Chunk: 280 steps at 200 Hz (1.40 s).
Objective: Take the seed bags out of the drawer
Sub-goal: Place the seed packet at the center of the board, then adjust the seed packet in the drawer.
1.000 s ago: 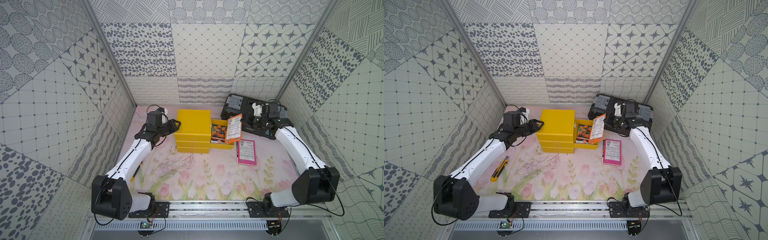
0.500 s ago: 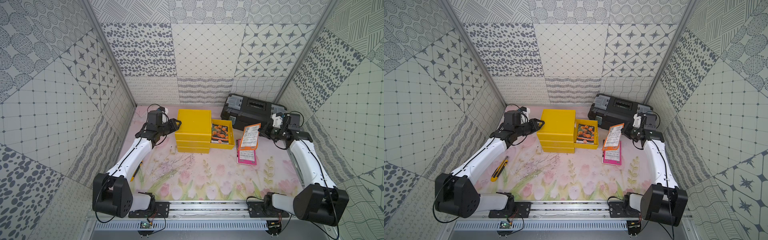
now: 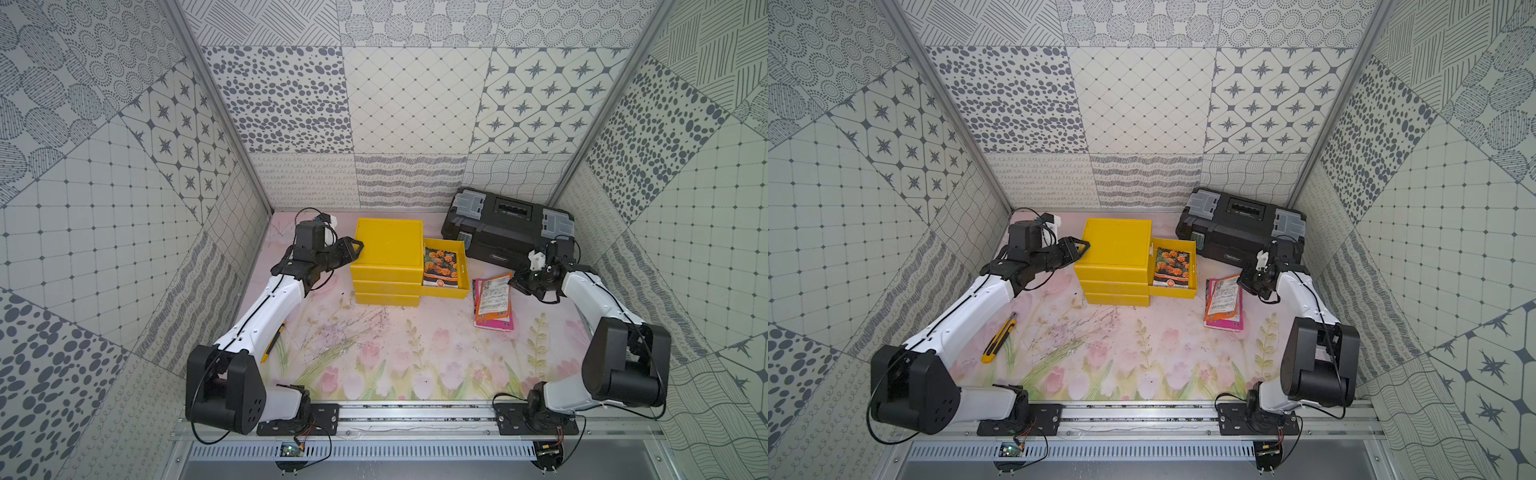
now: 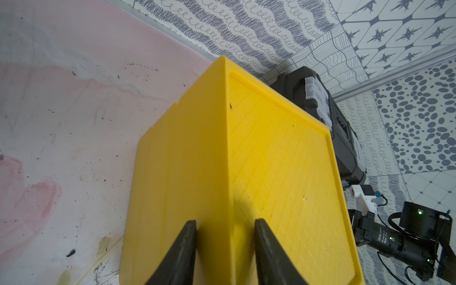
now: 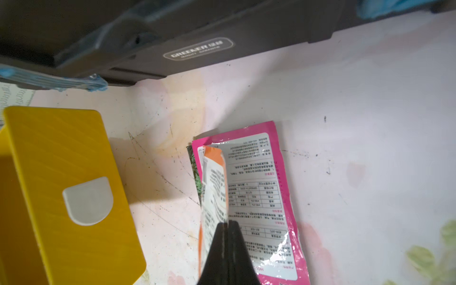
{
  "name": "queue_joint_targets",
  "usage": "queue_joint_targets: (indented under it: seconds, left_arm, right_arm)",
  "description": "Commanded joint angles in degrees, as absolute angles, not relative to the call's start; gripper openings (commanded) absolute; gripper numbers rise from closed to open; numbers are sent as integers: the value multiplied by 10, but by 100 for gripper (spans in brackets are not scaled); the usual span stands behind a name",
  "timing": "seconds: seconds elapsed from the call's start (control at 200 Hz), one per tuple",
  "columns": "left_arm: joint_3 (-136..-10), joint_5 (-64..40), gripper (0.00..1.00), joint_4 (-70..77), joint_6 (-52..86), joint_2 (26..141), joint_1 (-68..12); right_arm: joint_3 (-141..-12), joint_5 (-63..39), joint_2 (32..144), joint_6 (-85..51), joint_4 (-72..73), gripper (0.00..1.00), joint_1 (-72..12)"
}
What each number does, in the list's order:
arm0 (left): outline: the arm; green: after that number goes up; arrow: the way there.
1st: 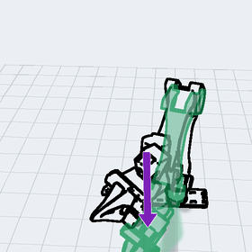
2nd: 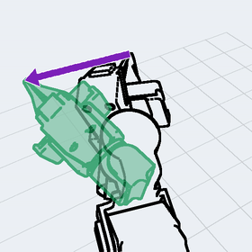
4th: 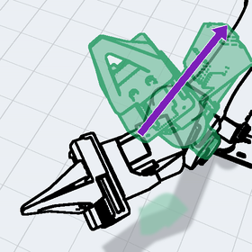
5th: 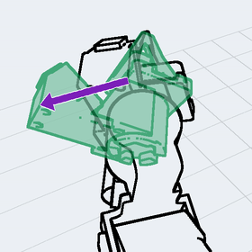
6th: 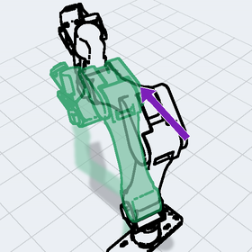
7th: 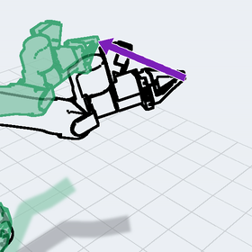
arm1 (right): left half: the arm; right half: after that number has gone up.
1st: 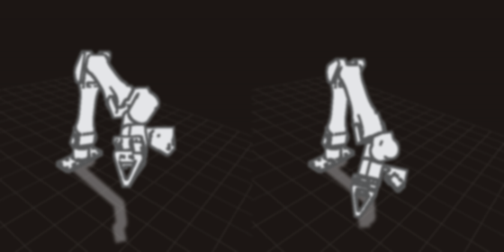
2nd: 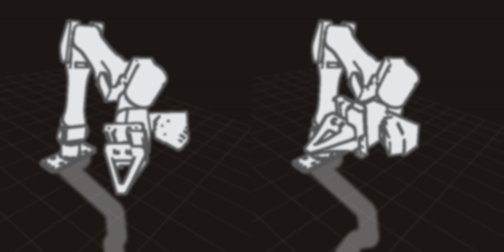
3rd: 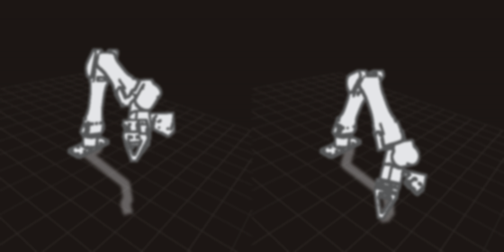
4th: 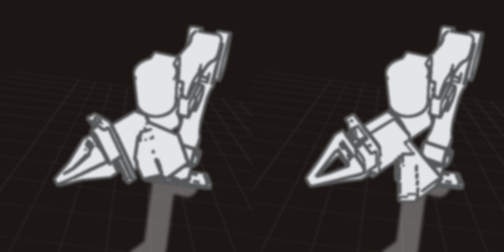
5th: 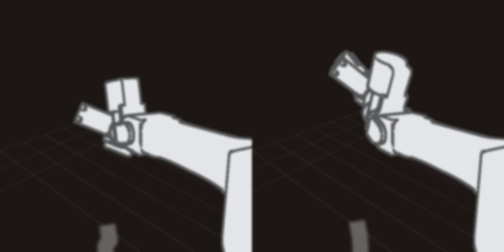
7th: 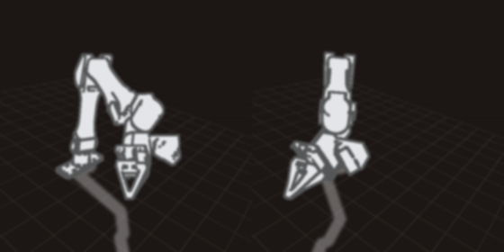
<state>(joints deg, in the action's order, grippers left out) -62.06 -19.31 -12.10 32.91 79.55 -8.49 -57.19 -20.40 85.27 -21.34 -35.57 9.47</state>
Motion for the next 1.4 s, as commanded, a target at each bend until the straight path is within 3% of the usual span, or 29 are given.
queue_joint_targets:
  seconds: [0.0,0.105,0.24,0.37,0.5,0.796,1.101,1.396]
  left_arm:
    - [-604,-205,40,-335,313,811,-88]
    - [-605,-206,40,-337,314,811,-88]
    - [-606,-207,40,-337,314,810,-87]
    - [-604,-207,40,-337,315,810,-88]
    - [-602,-204,40,-337,314,809,-87]
    - [-600,-200,40,-341,315,807,-87]
    - [-595,-196,40,-344,316,802,-87]
    - [-593,-193,40,-347,314,798,-87]
  right_arm:
    - [-570,-146,861,-196,-335,0,88]
    - [-574,-104,865,-194,-341,2,85]
    - [-582,-58,864,-198,-350,23,83]
    - [-582,-33,846,-204,-352,36,79]
    - [-589,-31,810,-210,-353,36,52]
    - [-678,-20,782,-248,-361,36,-117]
    - [-770,-48,899,-261,-352,32,-227]
    - [-800,-80,1012,-283,-317,28,-245]
